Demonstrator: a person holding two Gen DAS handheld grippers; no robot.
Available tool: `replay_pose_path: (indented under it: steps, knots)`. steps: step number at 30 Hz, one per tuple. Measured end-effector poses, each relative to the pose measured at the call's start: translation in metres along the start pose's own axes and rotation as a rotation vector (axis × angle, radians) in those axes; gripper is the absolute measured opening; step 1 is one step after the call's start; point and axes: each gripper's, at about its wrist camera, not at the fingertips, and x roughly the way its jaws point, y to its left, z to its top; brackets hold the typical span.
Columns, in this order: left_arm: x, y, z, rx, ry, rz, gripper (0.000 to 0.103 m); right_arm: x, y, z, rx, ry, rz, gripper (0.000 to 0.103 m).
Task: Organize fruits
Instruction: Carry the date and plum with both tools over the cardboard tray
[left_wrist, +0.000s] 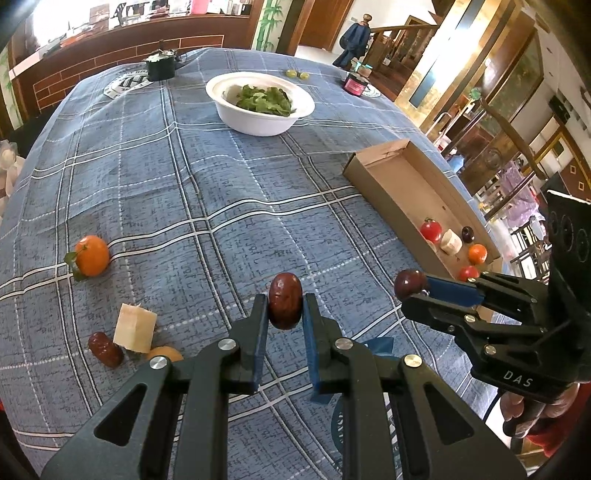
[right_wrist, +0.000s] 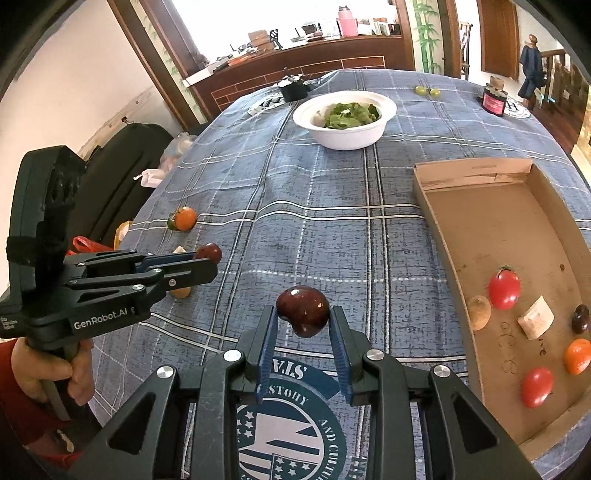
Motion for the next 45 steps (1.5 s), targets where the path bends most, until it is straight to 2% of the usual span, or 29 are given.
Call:
replay_pose_path:
  steps: [16,21,28,33,38,45]
  knots:
    - [0.001,-0.006,-0.002,0.005,0.002,-0.008,0.015,-0.006,-0.005,-0.004,0.013,-0.010,-0.004,0.029]
    - [-0.016,0.017,-0.019,-0.062,-0.014,-0.002,0.016,-0.007,-0.004,-0.006,0.009,-0.009,0.002,0.029]
    - [-0.047,0.062,-0.047,-0.170,-0.035,0.053,0.016,-0.005,0.002,-0.007,-0.006,0.000,0.019,0.029]
    - [-0.060,0.076,-0.055,-0.204,-0.055,0.075,0.016,-0.001,0.008,-0.006,-0.019,0.006,0.031,0.029]
    - [-0.058,0.064,-0.048,-0.182,-0.058,0.056,0.016,-0.005,0.004,-0.006,-0.009,-0.003,0.037,0.029]
    - [-0.034,0.010,-0.023,-0.068,-0.035,-0.037,0.016,-0.024,-0.023,-0.014,0.050,-0.030,0.005,0.029]
